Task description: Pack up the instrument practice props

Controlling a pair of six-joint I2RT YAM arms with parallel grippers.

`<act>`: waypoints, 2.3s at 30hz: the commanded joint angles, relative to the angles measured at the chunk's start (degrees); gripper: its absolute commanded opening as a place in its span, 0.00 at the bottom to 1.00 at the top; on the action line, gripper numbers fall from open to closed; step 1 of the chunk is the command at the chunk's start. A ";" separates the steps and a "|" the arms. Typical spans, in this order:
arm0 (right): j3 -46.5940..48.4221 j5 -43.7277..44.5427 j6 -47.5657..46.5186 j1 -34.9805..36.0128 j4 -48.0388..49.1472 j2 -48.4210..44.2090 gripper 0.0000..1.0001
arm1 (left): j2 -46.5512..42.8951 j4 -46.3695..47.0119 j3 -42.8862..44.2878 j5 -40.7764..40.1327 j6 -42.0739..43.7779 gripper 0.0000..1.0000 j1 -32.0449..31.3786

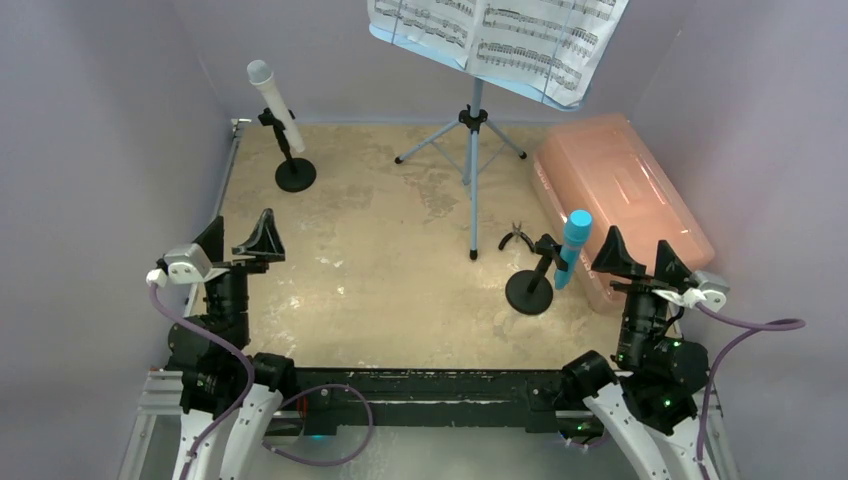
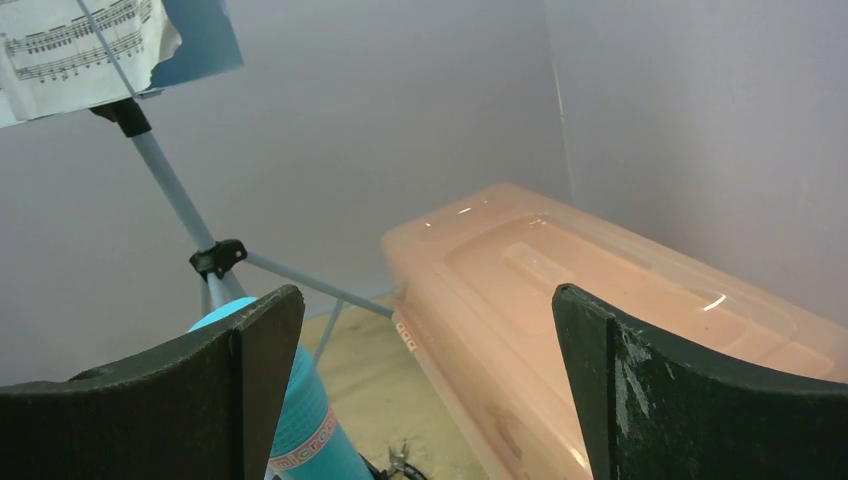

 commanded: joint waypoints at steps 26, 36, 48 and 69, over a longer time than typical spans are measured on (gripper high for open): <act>27.30 -20.89 29.10 0.25 -30.94 22.95 0.98 | -9.45 -8.55 1.78 -1.12 -7.25 0.99 -1.87; 27.08 -18.57 28.54 0.28 -36.53 25.68 0.98 | -7.91 -8.69 1.68 -0.77 -6.76 0.99 -1.85; 24.10 -16.60 31.19 0.29 -35.20 32.40 0.80 | -5.78 -9.56 2.01 -1.21 -5.81 0.99 -1.85; 15.80 -40.93 23.98 0.33 -14.67 33.12 0.29 | -5.71 -10.18 2.30 -1.56 -5.18 0.99 -1.85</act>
